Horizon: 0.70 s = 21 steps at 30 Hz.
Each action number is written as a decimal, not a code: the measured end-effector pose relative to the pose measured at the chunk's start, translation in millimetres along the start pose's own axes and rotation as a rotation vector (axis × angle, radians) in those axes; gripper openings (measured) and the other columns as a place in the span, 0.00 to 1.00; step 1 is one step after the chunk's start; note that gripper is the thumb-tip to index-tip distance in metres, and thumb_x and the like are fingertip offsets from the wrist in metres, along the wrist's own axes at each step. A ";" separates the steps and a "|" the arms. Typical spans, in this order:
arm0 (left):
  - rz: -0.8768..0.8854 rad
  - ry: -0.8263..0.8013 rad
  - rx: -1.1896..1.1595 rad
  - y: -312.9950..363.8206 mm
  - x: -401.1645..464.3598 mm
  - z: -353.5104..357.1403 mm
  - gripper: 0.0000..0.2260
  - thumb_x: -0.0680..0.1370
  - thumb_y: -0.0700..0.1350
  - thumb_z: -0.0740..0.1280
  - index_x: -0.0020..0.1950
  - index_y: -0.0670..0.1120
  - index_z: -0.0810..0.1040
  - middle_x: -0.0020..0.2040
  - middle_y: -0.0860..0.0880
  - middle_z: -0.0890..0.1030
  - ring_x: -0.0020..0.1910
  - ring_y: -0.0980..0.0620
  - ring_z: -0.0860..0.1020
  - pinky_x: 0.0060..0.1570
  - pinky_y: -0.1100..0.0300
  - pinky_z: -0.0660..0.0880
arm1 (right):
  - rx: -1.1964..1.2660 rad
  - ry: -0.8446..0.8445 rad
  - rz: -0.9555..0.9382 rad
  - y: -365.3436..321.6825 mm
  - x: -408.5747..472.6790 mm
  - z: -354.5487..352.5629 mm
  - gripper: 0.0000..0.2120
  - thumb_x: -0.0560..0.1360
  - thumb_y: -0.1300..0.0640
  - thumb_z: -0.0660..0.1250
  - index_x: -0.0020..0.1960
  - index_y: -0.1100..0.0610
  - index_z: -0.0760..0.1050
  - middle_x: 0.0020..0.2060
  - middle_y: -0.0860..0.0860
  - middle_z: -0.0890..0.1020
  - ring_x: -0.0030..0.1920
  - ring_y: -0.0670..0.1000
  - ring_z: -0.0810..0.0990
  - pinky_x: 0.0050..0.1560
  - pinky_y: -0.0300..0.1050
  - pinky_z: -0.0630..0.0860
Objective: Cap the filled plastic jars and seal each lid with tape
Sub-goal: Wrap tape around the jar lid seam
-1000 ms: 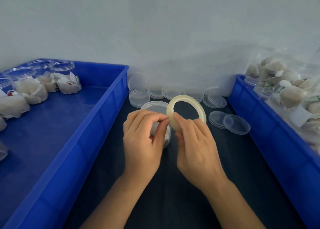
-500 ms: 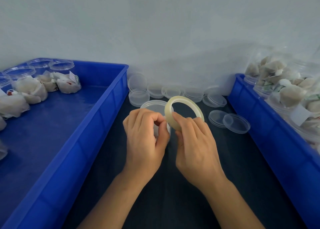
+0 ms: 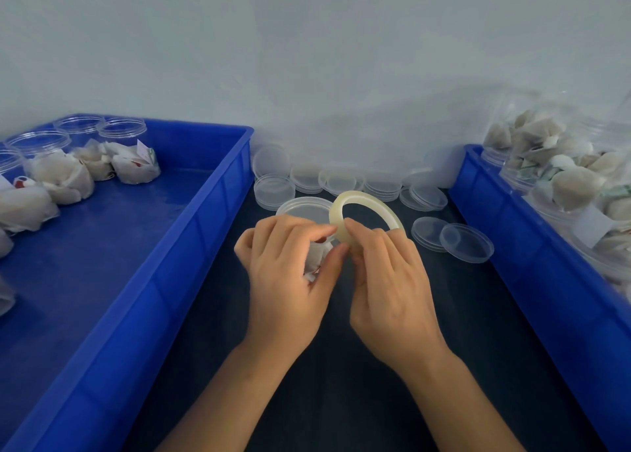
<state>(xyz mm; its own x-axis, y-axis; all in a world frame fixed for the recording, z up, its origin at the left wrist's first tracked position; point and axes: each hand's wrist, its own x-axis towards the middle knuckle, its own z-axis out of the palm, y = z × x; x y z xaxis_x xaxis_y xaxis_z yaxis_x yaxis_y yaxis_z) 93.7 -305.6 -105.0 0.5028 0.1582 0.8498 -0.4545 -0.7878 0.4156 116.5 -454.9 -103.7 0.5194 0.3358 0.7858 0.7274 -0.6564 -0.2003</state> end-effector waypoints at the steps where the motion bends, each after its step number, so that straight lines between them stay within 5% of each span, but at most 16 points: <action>1: 0.017 0.017 0.003 -0.8 -0.4 0.2 0.07 0.80 0.48 0.75 0.52 0.44 0.86 0.49 0.50 0.83 0.52 0.47 0.80 0.54 0.42 0.72 | -0.009 -0.006 0.003 0.5 -0.3 -0.7 0.20 0.81 0.64 0.58 0.71 0.62 0.75 0.46 0.50 0.78 0.44 0.52 0.72 0.49 0.50 0.72; 10: 0.025 0.076 0.036 0.6 -1.5 0.1 0.04 0.79 0.44 0.76 0.48 0.45 0.85 0.46 0.52 0.83 0.49 0.51 0.78 0.52 0.48 0.70 | -0.061 0.038 0.019 -2.8 0.2 -4.9 0.19 0.77 0.66 0.68 0.68 0.62 0.79 0.43 0.49 0.82 0.41 0.54 0.78 0.47 0.52 0.74; 14: 0.093 0.069 0.041 3.5 -4.1 -0.1 0.05 0.81 0.46 0.74 0.47 0.46 0.85 0.47 0.55 0.84 0.51 0.54 0.78 0.52 0.53 0.68 | -0.076 0.054 0.176 -3.7 4.2 -7.0 0.26 0.79 0.61 0.71 0.76 0.58 0.72 0.38 0.46 0.79 0.38 0.50 0.77 0.46 0.49 0.75; 18: 0.138 0.023 0.053 5.3 -7.2 2.4 0.07 0.82 0.46 0.73 0.46 0.47 0.85 0.46 0.55 0.85 0.50 0.53 0.79 0.50 0.53 0.68 | -0.125 0.008 0.316 0.2 4.2 -12.1 0.30 0.81 0.53 0.69 0.81 0.49 0.63 0.28 0.44 0.75 0.27 0.47 0.74 0.30 0.47 0.75; 21: 0.103 0.014 0.048 2.8 -7.1 0.9 0.05 0.81 0.45 0.73 0.46 0.47 0.84 0.47 0.55 0.84 0.50 0.54 0.78 0.50 0.53 0.68 | -0.134 -0.017 0.304 2.0 3.3 -13.8 0.24 0.81 0.50 0.68 0.77 0.46 0.72 0.26 0.44 0.75 0.23 0.49 0.73 0.26 0.49 0.76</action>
<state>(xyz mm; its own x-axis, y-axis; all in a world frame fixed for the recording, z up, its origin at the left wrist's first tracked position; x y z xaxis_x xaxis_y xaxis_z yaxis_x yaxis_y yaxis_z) 89.5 -309.5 -110.2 0.4450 0.0833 0.8917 -0.4671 -0.8279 0.3104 113.5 -464.5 -93.5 0.7118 0.1210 0.6919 0.4729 -0.8108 -0.3448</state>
